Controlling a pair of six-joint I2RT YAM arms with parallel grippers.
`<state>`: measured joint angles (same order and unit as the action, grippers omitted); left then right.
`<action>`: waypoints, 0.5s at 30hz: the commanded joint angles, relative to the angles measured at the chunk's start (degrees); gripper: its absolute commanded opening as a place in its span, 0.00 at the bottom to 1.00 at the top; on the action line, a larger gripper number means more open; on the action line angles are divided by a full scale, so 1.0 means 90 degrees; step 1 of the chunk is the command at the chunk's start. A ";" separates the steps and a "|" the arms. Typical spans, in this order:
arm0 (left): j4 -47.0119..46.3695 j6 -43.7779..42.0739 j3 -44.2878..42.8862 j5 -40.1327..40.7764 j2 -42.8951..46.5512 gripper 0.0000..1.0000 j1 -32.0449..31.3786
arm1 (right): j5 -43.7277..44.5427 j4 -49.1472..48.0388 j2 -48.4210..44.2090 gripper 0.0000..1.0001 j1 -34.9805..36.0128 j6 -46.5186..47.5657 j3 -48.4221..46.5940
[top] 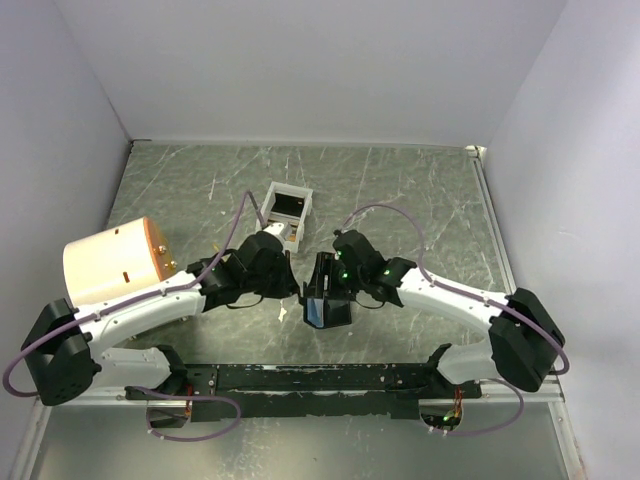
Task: Put the credit cards into the card holder
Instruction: Open the card holder at the center of the board.
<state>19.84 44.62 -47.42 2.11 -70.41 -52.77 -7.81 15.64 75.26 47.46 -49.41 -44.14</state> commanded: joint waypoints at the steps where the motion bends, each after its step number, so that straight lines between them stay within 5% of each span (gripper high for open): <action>1: -0.0174 0.0110 0.0170 -0.0057 0.0176 0.07 -0.0034 | -0.0018 -0.0146 0.0243 0.61 0.0061 0.0021 0.0084; 11: -0.0139 0.0014 0.0071 -0.0060 0.0021 0.07 -0.0036 | 0.0171 -0.0173 0.0637 0.50 0.0068 0.0229 0.0122; 15: -0.0153 0.0013 0.0074 -0.0070 0.0040 0.07 -0.0035 | -0.0016 -0.0243 0.0714 0.55 0.0063 0.0293 0.0108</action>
<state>19.66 45.01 -46.04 2.11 -70.06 -52.77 -7.51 14.76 81.08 47.70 -48.05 -43.42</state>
